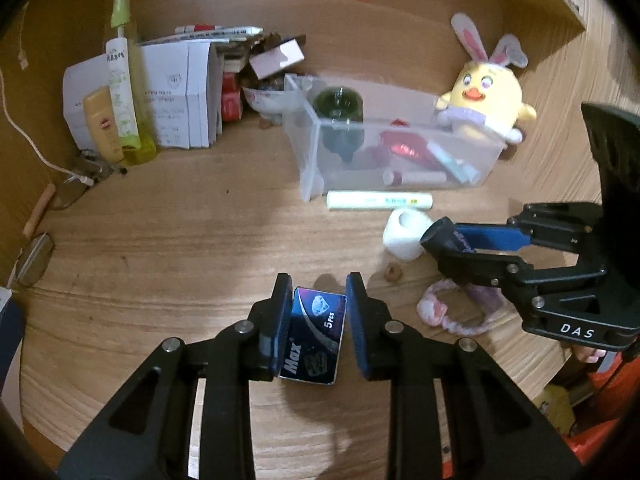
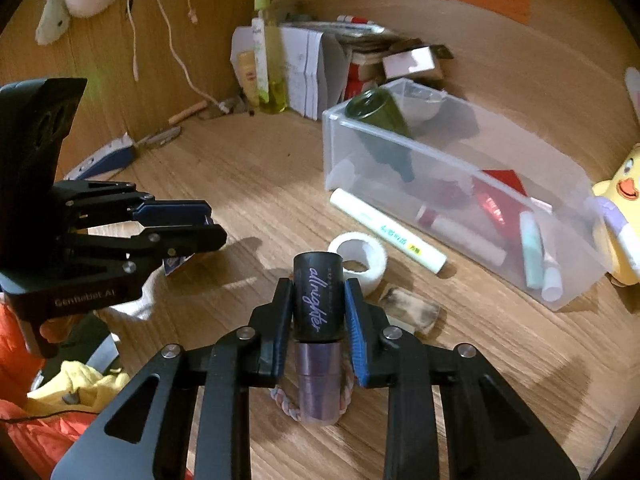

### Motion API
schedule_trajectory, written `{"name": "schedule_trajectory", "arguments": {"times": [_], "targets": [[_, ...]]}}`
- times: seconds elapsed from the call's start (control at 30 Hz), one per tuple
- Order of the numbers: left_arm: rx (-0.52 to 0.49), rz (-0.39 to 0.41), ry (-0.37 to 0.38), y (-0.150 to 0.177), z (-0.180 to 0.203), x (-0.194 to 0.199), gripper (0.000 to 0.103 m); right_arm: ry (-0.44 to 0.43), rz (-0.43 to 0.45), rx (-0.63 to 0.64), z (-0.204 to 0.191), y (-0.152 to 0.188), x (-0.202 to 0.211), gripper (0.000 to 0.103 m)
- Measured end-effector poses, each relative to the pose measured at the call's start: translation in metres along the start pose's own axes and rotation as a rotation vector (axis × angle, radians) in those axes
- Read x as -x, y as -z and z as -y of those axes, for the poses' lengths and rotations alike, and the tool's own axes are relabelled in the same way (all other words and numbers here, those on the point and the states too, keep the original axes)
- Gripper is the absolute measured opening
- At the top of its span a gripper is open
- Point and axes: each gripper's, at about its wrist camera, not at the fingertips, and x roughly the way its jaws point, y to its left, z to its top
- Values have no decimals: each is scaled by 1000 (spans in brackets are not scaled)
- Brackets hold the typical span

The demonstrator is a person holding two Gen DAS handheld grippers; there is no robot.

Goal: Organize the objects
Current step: 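Carry the purple tube and blue packet into the clear box and release both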

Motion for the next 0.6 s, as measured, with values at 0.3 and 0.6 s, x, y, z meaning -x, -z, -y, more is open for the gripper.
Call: {"name": "schedule_trajectory", "arguments": {"times": [0.3,0.6], "targets": [[12,55,20,-17,7,8,27,28,89,-66,19,-6,30,23],[-4,126,49,-42,23,17,27,86,173,-117,46,-16,55,23]]}}
